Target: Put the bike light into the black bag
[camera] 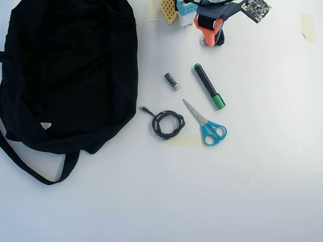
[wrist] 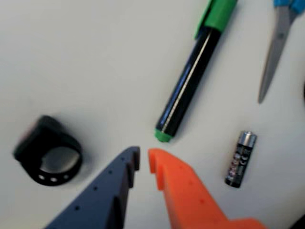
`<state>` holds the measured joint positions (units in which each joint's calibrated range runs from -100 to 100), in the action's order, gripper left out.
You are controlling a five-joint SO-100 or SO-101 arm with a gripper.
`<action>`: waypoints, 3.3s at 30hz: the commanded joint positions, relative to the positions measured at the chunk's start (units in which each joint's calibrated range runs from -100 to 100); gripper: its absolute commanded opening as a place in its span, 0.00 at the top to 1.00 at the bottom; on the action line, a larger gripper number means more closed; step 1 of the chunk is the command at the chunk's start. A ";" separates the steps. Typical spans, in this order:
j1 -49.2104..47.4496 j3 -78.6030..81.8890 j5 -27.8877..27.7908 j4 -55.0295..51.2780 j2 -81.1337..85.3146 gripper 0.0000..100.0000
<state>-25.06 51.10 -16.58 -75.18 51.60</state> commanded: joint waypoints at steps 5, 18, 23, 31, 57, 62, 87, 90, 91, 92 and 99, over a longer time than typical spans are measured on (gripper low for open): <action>6.58 3.35 -6.18 0.94 0.44 0.98; -8.45 3.08 6.78 -2.51 0.93 0.98; -14.74 3.17 12.49 -1.82 0.93 0.98; -23.04 4.69 20.15 4.04 0.93 0.98; -27.45 14.22 27.96 8.43 0.93 0.98; -27.00 14.31 30.79 8.43 0.93 0.98; -21.84 12.87 33.52 5.59 1.02 0.98; -19.97 12.87 32.37 5.59 1.02 0.98; -19.30 12.87 31.84 5.59 1.02 0.98; -18.48 12.87 31.37 5.59 1.02 0.98; -16.31 14.76 30.32 5.59 1.68 0.98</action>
<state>-42.03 65.88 13.99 -69.09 51.85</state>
